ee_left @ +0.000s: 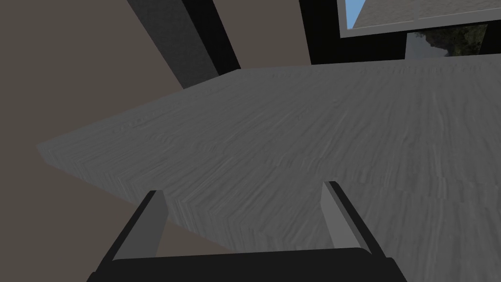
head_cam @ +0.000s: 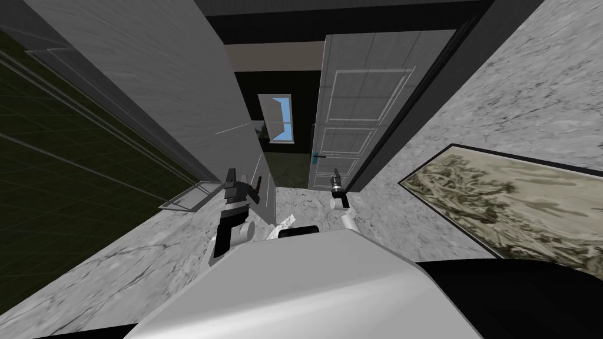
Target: Pull the door open
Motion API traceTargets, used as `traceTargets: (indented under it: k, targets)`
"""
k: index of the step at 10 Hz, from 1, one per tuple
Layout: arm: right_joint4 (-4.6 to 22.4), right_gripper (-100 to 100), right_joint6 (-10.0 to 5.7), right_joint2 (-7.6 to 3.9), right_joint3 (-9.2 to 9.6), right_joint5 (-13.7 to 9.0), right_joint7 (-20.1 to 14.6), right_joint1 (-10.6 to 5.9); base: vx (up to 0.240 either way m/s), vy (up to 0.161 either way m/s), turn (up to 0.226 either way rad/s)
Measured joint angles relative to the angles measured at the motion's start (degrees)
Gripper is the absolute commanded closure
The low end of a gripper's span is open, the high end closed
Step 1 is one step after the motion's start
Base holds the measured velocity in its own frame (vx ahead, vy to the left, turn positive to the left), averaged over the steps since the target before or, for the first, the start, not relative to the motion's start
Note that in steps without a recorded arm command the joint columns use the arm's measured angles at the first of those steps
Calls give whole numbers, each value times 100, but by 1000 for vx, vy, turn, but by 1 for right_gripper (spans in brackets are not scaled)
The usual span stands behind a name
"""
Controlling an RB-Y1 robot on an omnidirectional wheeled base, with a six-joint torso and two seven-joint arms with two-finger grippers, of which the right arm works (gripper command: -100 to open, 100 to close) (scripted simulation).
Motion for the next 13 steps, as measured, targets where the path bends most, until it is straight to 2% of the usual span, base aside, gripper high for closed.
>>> traceTargets:
  k: [2,5,7,11,13]
  targets:
    - [290,-100,-37,-50,-26,-118,44,-130,61,-32,124]
    - [806,-100,-113,-150,-75,-333,114,-409,62,-32,96]
    - [1159,-100,-130,-197,-126,-524,210,-637,75,-36,84]
    - [1820,-100,-192,-309,-197,-828,332,-982,66,-45,122]
    - [2223,-100,-249,-363,-239,-1017,420,-1237,91,-50,125]
